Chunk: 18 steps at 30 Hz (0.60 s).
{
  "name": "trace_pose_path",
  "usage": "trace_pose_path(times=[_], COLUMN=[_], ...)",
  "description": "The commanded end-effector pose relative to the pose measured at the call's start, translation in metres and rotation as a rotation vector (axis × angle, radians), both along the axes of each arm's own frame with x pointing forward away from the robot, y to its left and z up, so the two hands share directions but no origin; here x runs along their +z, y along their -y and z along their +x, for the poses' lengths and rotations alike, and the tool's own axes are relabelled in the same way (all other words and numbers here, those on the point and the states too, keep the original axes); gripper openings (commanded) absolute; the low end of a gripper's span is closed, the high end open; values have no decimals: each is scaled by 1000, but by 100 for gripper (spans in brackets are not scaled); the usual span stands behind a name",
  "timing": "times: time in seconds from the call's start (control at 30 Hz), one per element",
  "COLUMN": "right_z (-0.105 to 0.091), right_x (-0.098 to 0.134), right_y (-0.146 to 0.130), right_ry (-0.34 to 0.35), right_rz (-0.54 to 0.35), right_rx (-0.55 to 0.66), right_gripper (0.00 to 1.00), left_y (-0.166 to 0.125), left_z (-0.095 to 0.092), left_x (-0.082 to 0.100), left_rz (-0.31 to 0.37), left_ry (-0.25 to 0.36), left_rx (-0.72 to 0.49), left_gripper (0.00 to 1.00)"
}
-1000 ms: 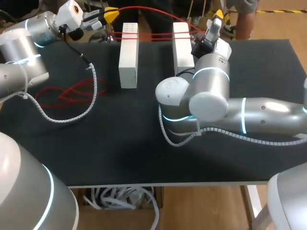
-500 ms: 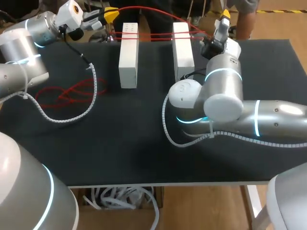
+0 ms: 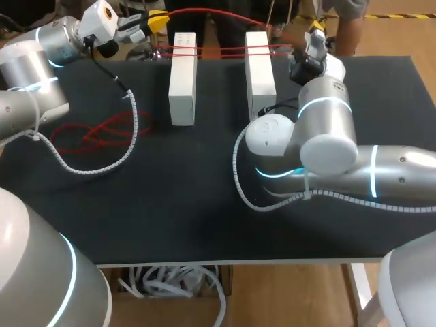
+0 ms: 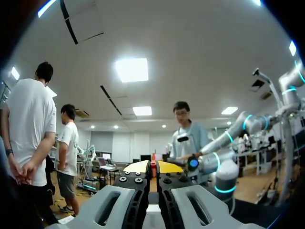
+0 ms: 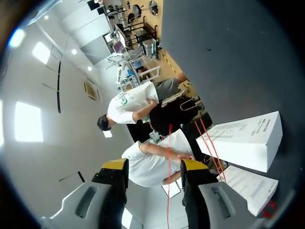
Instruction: Grab the tape and strap the tape.
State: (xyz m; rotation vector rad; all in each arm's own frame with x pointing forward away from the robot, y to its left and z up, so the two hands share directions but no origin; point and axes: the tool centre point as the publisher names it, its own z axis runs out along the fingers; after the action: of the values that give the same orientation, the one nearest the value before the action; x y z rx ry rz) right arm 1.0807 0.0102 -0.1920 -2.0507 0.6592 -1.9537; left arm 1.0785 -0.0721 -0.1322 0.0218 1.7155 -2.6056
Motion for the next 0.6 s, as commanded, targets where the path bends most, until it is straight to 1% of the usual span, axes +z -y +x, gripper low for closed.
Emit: trace_pose_path(times=[0.03,0.6], right_z=[-1,2], right_x=[3,5], right_y=[1,-6], right_ry=[-10,-1], right_rz=[-4,3], right_rx=[1,-8], right_gripper=[49,45], left_y=[0,0], left_z=[-2,-2], left_x=[1,1], left_rz=[1,1], left_ry=[0,0], left_rx=[4,4], left_gripper=[0,0])
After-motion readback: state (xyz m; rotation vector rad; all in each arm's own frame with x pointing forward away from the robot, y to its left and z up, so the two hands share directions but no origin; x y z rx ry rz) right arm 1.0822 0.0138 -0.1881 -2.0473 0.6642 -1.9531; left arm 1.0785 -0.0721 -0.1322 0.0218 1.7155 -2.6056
